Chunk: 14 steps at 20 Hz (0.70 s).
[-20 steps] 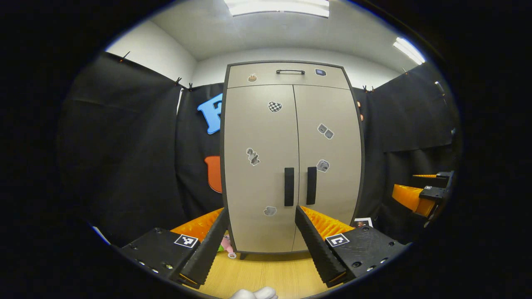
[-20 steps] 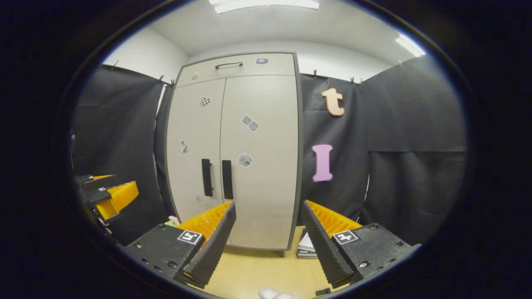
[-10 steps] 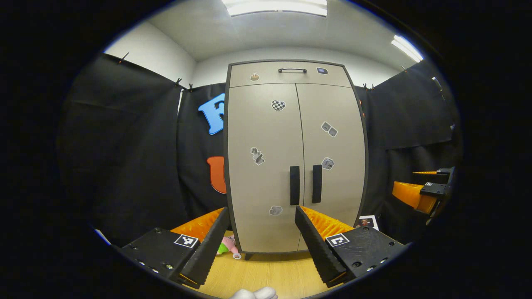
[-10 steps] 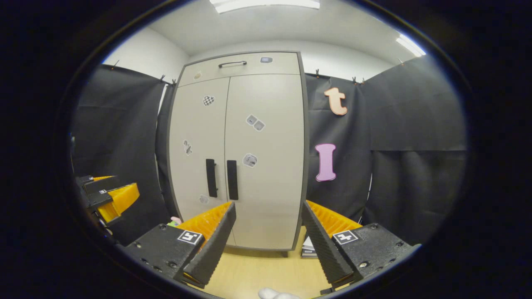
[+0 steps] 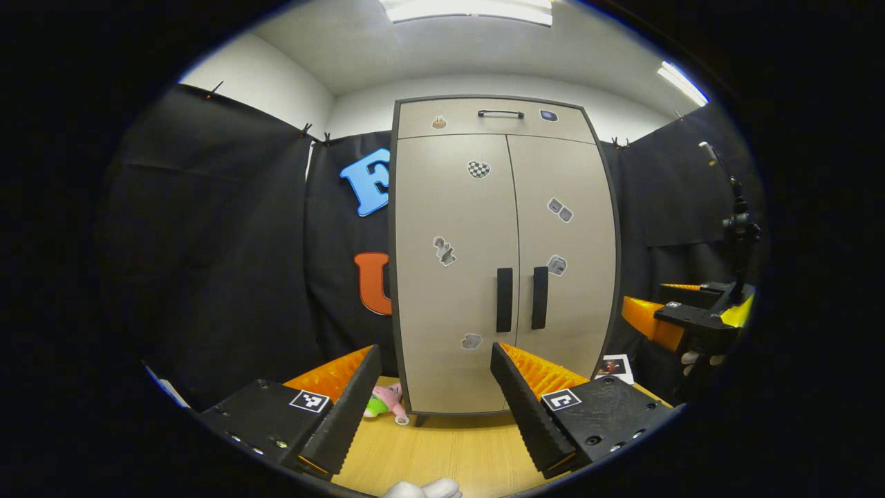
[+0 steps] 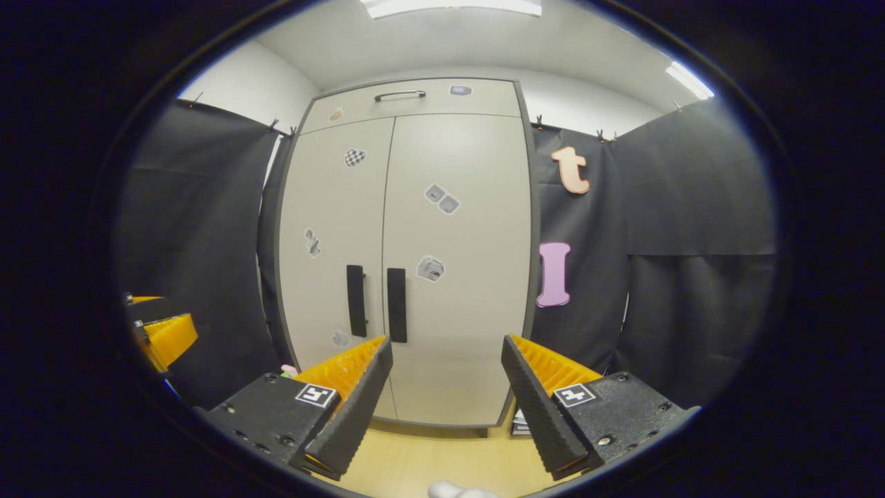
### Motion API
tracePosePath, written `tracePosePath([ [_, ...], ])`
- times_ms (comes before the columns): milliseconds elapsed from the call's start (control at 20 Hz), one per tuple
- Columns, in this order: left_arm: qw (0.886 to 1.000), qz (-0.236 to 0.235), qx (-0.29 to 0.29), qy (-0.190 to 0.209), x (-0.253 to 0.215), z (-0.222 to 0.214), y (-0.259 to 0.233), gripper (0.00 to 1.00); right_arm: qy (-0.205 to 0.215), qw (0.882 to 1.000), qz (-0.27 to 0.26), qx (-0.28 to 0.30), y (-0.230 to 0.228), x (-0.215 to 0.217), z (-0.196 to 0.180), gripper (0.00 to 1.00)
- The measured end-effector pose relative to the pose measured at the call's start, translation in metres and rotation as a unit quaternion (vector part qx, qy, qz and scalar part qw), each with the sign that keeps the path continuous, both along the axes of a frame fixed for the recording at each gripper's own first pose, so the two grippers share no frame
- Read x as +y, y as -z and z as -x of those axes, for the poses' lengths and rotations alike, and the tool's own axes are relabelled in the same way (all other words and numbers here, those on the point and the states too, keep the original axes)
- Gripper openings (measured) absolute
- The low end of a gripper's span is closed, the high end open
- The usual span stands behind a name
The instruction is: Open the right door of the double-door shoe cabinet with the right hand, and open the left door with the left hand.
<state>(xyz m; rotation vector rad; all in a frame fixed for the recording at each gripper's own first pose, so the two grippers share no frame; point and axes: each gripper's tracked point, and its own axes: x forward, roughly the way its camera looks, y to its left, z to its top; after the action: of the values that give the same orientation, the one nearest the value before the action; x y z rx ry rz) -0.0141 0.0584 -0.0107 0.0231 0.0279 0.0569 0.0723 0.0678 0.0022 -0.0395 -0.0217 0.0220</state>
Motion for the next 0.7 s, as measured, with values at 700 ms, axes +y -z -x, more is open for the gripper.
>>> tracePosePath([
  [700,0.996,-0.022,0.011,-0.080,0.059,0.043,0.004,0.95,0.021,1.000,-0.010,0.017,0.002,0.053,-0.171,0.96],
])
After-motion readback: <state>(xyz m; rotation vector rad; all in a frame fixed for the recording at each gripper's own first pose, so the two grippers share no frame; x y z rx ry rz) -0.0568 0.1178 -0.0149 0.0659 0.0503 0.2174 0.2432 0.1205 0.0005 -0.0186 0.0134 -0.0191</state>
